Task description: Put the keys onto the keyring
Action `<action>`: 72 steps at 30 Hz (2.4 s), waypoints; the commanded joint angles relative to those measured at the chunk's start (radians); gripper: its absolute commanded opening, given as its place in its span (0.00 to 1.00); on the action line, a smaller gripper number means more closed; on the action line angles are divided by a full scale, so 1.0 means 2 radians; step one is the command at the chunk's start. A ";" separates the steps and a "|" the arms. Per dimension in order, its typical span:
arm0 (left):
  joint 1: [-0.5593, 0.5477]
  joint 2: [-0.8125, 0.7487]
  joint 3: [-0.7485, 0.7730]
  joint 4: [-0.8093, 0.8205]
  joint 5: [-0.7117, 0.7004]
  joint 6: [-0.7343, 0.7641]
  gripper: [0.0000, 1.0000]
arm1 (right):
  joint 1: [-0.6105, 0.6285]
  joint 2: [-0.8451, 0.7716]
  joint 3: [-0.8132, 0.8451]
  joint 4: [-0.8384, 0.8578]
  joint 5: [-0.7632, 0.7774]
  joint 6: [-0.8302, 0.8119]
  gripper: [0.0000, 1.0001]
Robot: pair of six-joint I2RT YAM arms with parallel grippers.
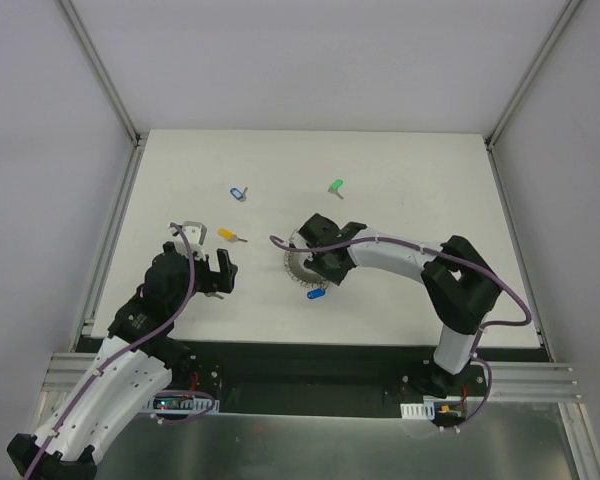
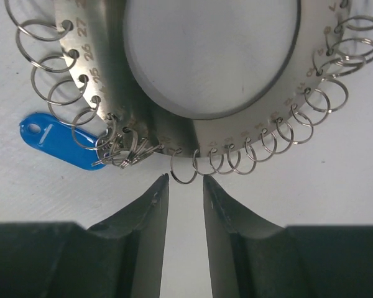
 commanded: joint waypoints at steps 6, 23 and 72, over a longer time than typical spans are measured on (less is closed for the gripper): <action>0.004 -0.017 0.010 0.014 -0.007 0.008 0.99 | 0.014 0.029 0.042 -0.029 0.001 -0.064 0.29; 0.004 -0.014 0.010 0.014 -0.002 0.013 0.99 | 0.017 -0.014 0.066 -0.069 -0.005 -0.069 0.01; -0.083 0.272 0.301 0.199 0.536 0.136 0.50 | -0.022 -0.332 0.077 0.121 -0.383 0.026 0.01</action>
